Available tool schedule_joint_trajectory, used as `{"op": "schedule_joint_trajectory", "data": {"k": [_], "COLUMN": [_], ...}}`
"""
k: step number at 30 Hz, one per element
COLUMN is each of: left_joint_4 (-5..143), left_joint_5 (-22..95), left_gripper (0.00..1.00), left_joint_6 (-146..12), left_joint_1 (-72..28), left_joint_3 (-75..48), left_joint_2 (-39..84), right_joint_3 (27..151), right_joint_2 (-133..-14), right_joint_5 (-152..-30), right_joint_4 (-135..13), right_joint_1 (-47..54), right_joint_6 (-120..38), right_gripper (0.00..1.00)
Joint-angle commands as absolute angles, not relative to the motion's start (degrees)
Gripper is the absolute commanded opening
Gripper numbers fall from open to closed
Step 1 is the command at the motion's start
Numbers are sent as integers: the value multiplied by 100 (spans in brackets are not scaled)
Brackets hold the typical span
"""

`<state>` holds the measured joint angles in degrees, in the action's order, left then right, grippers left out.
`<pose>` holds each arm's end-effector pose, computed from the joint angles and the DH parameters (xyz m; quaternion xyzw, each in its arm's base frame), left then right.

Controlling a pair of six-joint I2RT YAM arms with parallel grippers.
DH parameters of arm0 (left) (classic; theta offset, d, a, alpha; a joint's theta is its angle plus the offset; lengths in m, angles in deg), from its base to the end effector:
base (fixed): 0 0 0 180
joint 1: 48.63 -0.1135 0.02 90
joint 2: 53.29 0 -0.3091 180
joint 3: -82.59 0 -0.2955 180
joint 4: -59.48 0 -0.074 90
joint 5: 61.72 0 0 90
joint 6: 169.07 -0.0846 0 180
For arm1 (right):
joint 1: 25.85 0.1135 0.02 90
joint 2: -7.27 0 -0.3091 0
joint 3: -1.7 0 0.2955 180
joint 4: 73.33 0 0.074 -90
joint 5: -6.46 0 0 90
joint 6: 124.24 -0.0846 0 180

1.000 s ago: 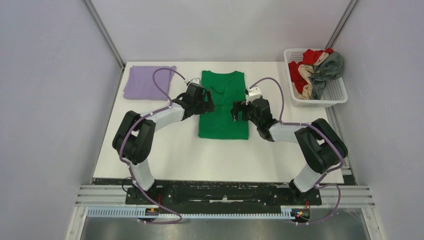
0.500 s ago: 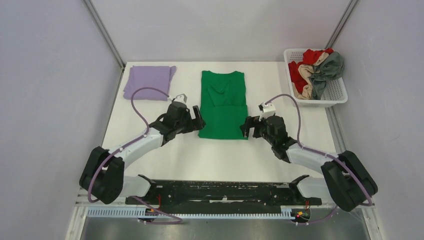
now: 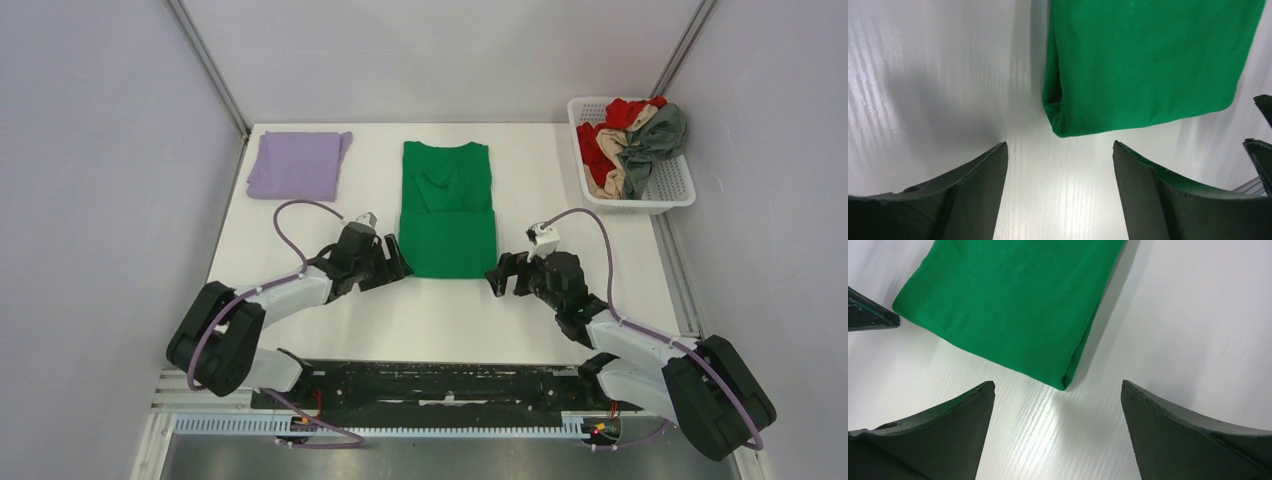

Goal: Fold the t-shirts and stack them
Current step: Grab one side of the 2/3 rectangular tshirt with both arms

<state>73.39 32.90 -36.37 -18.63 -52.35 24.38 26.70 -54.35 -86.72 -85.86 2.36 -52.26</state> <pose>0.2667 -0.1618 0.1413 -0.0878 0.9241 -0.2495 0.2759 0.2224 0.1246 0.1445 -0.0895 0.8341 0.2349 0.4910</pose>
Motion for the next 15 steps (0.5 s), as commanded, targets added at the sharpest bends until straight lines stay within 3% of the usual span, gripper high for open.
{"op": "schedule_joint_trajectory", "data": {"k": [1,3,11,15], "left_joint_4": [6906,6860,6855,6750], "left_joint_5": [3544,3569,3148,3169], "left_gripper": [77,68,55,41], "left_joint_6": [-3346,-3307,-3260,-3193], "left_joint_1": [-1840,-1835,-1840,-1840], "left_joint_3": [-5103,-5107,-5021,-4986], "left_joint_2": [2828,2944,3357,3632], "right_joint_3": [2607,2595,2583,2590], "right_joint_2": [-5420,-5477,-5711,-5921], "right_joint_5": [-8754,-8745,-8854,-8978], "right_joint_4": [-8743,-8778,-8876,-9076], "right_joint_1": [219,219,219,221], "right_joint_6": [-5205,-5202,-5167,-5267], "right_gripper": [98,98,98,98]}}
